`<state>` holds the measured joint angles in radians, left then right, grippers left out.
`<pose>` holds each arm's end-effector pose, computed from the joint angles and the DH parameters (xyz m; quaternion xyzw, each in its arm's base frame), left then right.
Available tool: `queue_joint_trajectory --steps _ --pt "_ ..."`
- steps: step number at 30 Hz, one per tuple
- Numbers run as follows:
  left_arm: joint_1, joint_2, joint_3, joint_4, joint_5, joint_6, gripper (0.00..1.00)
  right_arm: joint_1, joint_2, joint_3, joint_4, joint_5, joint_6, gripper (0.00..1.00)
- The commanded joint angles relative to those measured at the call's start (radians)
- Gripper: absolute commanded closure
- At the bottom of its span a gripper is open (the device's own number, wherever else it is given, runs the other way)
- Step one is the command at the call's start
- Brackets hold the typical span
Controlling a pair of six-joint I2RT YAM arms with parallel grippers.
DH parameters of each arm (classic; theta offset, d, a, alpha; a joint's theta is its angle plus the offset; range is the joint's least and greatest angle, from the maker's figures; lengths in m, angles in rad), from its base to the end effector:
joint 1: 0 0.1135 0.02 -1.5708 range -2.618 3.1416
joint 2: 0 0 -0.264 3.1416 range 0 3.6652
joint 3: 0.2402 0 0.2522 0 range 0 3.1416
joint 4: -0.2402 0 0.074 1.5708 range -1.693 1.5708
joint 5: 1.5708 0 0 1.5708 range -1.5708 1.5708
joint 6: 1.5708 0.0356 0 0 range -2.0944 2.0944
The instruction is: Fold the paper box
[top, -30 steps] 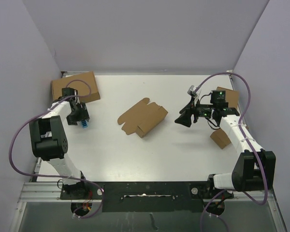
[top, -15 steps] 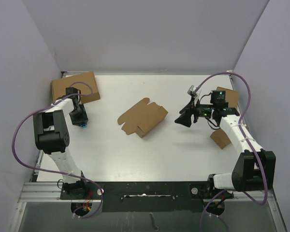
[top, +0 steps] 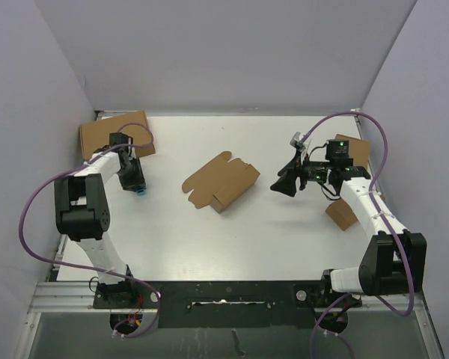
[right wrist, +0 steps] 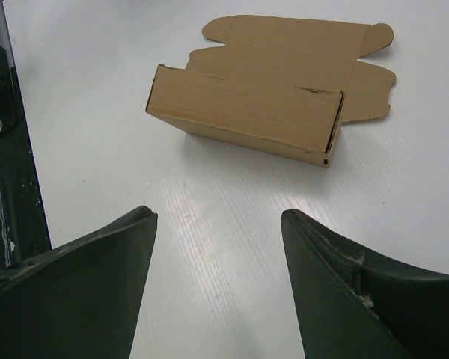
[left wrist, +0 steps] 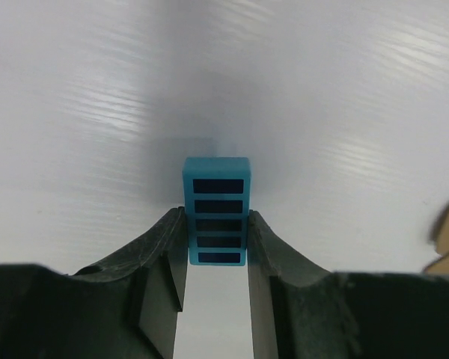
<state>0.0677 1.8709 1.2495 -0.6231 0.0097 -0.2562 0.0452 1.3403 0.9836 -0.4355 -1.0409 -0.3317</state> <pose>0.3665 0.0245 0.1681 -0.1583 0.9739 -0.0201 0.1613 0.2731 0.0431 0.2757 -0.3358 0.7531 0.4083 0.3916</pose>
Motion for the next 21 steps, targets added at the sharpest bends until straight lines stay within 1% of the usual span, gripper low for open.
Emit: queue_joint_trajectory --steps 1,5,10,13,21 --pt "-0.05 -0.142 -0.012 0.07 0.171 -0.017 0.98 -0.008 0.019 0.009 0.015 -0.03 0.0 0.32" --pt "-0.125 -0.179 -0.056 0.151 0.32 -0.051 0.98 -0.01 0.024 0.009 0.016 -0.028 0.0 0.32" --pt "-0.285 -0.19 -0.068 0.311 0.429 -0.132 0.98 -0.017 0.026 0.009 0.017 -0.03 0.0 0.32" --pt "-0.361 -0.157 -0.03 0.353 0.447 -0.167 0.98 -0.024 0.024 0.007 0.017 -0.032 0.002 0.32" --pt "-0.496 -0.027 0.095 0.349 0.469 -0.168 0.99 -0.044 0.02 0.006 0.017 -0.046 0.005 0.32"
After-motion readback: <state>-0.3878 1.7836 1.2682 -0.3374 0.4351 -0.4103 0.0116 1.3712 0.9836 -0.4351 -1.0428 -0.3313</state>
